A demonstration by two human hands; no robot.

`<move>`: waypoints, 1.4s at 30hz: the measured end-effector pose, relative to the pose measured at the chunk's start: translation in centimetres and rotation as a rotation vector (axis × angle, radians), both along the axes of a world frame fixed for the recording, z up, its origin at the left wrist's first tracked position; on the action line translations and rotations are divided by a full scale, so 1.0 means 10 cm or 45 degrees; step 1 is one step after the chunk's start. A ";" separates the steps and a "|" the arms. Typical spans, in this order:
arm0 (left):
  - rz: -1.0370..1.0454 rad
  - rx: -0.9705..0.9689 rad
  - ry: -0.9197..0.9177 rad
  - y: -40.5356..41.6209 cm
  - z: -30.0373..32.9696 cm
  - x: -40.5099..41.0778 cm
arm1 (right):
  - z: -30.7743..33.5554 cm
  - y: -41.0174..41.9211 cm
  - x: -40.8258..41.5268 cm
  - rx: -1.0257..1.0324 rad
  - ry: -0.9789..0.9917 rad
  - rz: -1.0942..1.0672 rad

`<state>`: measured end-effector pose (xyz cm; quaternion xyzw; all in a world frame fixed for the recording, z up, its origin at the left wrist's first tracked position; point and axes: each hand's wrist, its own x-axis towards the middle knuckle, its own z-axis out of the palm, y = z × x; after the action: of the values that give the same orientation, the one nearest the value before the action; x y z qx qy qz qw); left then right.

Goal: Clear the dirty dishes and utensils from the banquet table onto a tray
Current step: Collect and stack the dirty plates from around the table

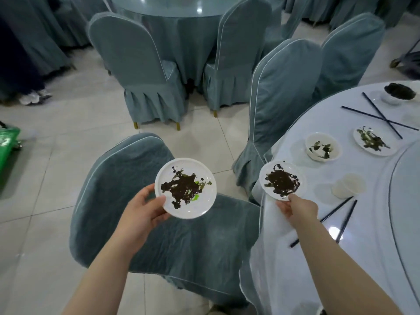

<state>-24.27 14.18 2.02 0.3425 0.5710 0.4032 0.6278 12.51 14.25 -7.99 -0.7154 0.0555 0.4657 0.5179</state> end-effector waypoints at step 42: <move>0.241 0.129 -0.193 0.69 0.33 -4.31 | 1.22 1.30 -5.78 0.622 -0.154 1.227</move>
<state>-67.41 21.12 5.30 0.2870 0.5306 0.5137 0.6100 -45.34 27.26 4.18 -0.5441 -0.4186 0.6077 0.3992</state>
